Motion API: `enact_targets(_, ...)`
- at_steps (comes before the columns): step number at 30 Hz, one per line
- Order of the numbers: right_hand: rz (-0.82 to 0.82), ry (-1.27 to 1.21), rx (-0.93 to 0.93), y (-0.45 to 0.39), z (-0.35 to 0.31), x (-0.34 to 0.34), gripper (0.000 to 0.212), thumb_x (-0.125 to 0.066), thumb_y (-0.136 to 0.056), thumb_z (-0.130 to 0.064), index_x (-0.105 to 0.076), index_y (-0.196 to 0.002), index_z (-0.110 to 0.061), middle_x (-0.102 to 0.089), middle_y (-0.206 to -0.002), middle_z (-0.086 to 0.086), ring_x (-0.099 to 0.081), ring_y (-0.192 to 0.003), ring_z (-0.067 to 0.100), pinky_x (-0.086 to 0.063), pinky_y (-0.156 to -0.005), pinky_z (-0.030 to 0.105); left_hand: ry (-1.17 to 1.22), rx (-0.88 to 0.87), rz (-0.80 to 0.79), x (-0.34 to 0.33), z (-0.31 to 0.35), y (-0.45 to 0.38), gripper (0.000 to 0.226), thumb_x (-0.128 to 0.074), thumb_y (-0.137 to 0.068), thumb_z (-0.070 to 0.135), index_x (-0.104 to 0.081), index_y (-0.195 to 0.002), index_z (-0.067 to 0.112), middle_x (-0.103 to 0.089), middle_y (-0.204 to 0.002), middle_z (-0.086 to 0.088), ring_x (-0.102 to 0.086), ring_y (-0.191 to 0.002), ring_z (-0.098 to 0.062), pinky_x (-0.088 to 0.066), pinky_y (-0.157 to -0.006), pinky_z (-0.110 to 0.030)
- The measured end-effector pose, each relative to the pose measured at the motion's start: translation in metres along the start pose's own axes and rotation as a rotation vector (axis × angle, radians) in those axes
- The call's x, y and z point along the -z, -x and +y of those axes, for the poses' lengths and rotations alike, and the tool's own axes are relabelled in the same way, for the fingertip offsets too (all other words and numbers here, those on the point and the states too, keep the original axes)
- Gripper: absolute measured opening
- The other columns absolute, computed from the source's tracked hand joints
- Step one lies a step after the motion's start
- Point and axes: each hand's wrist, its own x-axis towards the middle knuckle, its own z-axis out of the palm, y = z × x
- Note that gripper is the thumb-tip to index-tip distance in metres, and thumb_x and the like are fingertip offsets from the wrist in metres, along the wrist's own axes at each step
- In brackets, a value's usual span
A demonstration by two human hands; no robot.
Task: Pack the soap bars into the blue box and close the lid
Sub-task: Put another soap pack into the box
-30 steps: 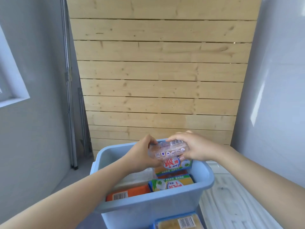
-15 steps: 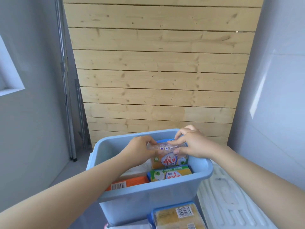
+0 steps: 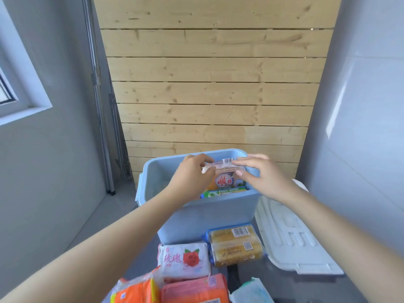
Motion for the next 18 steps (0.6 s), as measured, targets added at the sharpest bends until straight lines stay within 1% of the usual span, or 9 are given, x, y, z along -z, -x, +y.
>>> enact_targets(2,0.033,-0.029,0.028,0.024,-0.008,0.004,0.029,-0.062,-0.086,-0.020,-0.066,-0.115,-0.022,-0.062,-0.108,-0.013,-0.042,-0.116,0.011,-0.025,-0.091,0.011,0.064,-0.058,0.054,-0.001,0.008,0.024,0.015,-0.057,-0.087,0.029,-0.063,-0.101,0.029,-0.055,-0.102,0.004,-0.057,-0.086,-0.007,-0.038,-0.058,-0.001)
enact_targets(5,0.090,-0.025,0.060,0.060,-0.015,0.004,0.025,-0.063,-0.085,-0.020,-0.069,-0.108,-0.025,-0.063,-0.100,-0.017,-0.042,-0.103,0.007,-0.025,-0.086,0.003,0.113,-0.143,0.087,-0.007,0.019,0.061,0.011,-0.060,-0.085,0.021,-0.065,-0.091,0.028,-0.058,-0.091,0.009,-0.054,-0.074,0.000,-0.037,-0.062,0.000)
enact_targets(7,0.112,-0.029,0.051,0.082,-0.012,-0.001,0.022,-0.065,-0.084,-0.021,-0.071,-0.104,-0.026,-0.062,-0.095,-0.017,-0.043,-0.099,0.008,-0.024,-0.087,0.001,0.127,-0.153,0.054,-0.016,0.020,0.081,0.014,-0.060,-0.083,0.017,-0.063,-0.087,0.029,-0.060,-0.084,0.011,-0.054,-0.068,-0.001,-0.037,-0.064,-0.001)
enact_targets(9,0.066,-0.045,-0.003,0.100,-0.007,-0.010,0.021,-0.065,-0.083,-0.022,-0.070,-0.102,-0.028,-0.058,-0.092,-0.019,-0.043,-0.098,0.007,-0.024,-0.084,0.001,0.103,-0.123,-0.025,-0.027,0.017,0.097,0.014,-0.059,-0.083,0.016,-0.064,-0.090,0.027,-0.060,-0.084,0.012,-0.056,-0.072,-0.005,-0.037,-0.066,-0.001)
enact_targets(11,-0.018,-0.062,-0.092,0.111,0.002,-0.021,0.022,-0.063,-0.084,-0.024,-0.069,-0.105,-0.029,-0.057,-0.093,-0.020,-0.045,-0.099,0.006,-0.026,-0.081,0.001,0.043,-0.072,-0.100,-0.038,0.010,0.107,0.018,-0.058,-0.084,0.018,-0.066,-0.099,0.025,-0.063,-0.093,0.010,-0.059,-0.083,-0.008,-0.037,-0.070,-0.003)
enact_targets(12,-0.061,-0.074,-0.152,0.114,0.007,-0.026,0.023,-0.062,-0.085,-0.025,-0.068,-0.107,-0.029,-0.058,-0.096,-0.017,-0.047,-0.100,0.006,-0.029,-0.079,0.003,0.007,-0.043,-0.138,-0.043,0.005,0.109,0.022,-0.058,-0.084,0.020,-0.066,-0.105,0.024,-0.064,-0.101,0.007,-0.059,-0.090,-0.009,-0.038,-0.074,-0.006)
enact_targets(14,-0.133,-0.101,-0.296,0.117,0.016,-0.034,0.026,-0.060,-0.086,-0.028,-0.066,-0.112,-0.028,-0.062,-0.109,-0.008,-0.052,-0.098,0.008,-0.035,-0.074,0.012,-0.074,0.009,-0.218,-0.051,-0.003,0.112,0.031,-0.059,-0.085,0.023,-0.063,-0.116,0.022,-0.061,-0.119,0.002,-0.056,-0.108,-0.013,-0.038,-0.089,-0.016)
enact_targets(16,-0.221,-0.090,-0.402,0.121,0.022,-0.041,0.032,-0.057,-0.087,-0.030,-0.061,-0.119,-0.026,-0.061,-0.122,-0.005,-0.057,-0.102,0.011,-0.038,-0.079,0.019,-0.147,0.060,-0.272,-0.057,-0.011,0.112,0.039,-0.061,-0.085,0.029,-0.058,-0.124,0.022,-0.054,-0.129,-0.002,-0.052,-0.115,-0.020,-0.040,-0.098,-0.026)
enact_targets(18,-0.296,-0.078,-0.447,0.122,0.026,-0.047,0.036,-0.056,-0.088,-0.031,-0.058,-0.123,-0.026,-0.061,-0.127,-0.005,-0.057,-0.109,0.013,-0.042,-0.085,0.023,-0.192,0.120,-0.293,-0.061,-0.017,0.112,0.046,-0.063,-0.083,0.032,-0.055,-0.128,0.022,-0.050,-0.131,-0.004,-0.051,-0.115,-0.025,-0.041,-0.100,-0.032)
